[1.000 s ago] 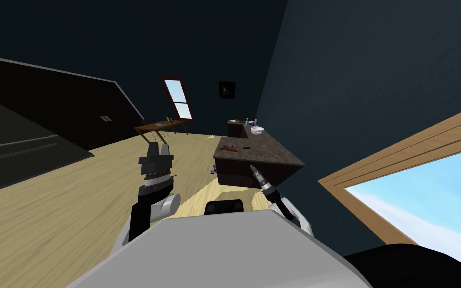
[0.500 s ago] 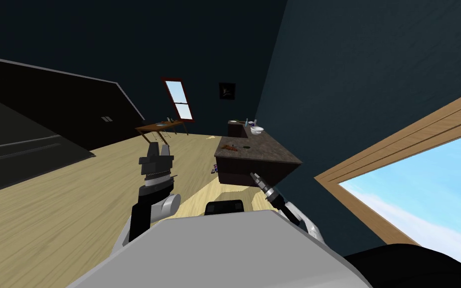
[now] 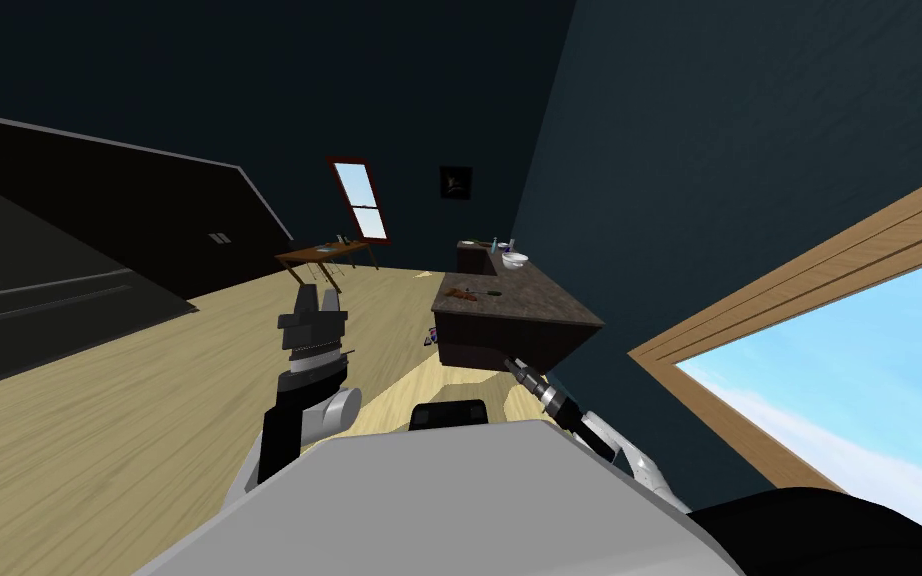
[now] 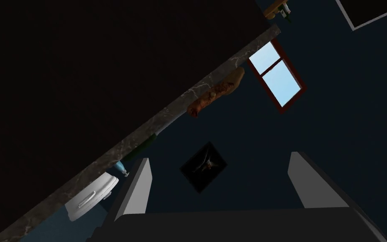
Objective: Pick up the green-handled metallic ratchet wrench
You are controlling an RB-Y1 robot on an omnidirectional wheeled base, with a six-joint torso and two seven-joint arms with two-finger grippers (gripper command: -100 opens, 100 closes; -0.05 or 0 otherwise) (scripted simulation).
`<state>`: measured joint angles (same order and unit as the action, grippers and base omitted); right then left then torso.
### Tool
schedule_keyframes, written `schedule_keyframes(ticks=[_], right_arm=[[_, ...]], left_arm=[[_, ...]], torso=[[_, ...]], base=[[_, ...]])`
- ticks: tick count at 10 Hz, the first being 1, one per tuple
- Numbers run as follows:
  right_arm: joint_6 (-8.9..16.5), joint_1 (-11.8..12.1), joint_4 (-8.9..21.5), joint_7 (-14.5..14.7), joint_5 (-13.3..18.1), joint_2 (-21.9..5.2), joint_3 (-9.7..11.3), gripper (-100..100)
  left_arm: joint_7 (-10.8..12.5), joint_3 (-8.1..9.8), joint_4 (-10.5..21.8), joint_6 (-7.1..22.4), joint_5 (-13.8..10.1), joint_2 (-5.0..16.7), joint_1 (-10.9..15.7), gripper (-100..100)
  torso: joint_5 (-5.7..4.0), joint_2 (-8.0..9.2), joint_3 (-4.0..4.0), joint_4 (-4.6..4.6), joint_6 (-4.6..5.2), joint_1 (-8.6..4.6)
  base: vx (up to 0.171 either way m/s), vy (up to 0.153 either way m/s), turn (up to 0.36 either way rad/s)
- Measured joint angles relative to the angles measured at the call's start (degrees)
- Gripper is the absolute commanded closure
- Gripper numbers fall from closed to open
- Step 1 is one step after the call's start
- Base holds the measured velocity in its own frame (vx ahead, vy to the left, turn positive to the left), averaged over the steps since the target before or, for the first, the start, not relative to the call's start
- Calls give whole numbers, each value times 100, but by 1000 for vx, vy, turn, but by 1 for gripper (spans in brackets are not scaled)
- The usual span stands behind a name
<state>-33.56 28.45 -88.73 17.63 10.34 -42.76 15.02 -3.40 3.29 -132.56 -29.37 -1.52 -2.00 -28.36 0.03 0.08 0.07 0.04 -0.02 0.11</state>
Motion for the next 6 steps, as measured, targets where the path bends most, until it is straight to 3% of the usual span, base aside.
schedule_keyframes(ticks=[3, 6], right_arm=[[-131, -175, 655, 256, 153, -442, 294, -100], [-252, -159, 1201, 518, 268, -949, 497, -100]], left_arm=[[0, 0, 0, 0, 0, 0, 0, 0], [0, 0, 0, 0, 0, 0, 0, 0]], torso=[[1, -1, -1, 0, -2, 8], [4, -6, -3, -1, 0, 15]], base=[[-27, 40, 44], [-8, 63, 68]])
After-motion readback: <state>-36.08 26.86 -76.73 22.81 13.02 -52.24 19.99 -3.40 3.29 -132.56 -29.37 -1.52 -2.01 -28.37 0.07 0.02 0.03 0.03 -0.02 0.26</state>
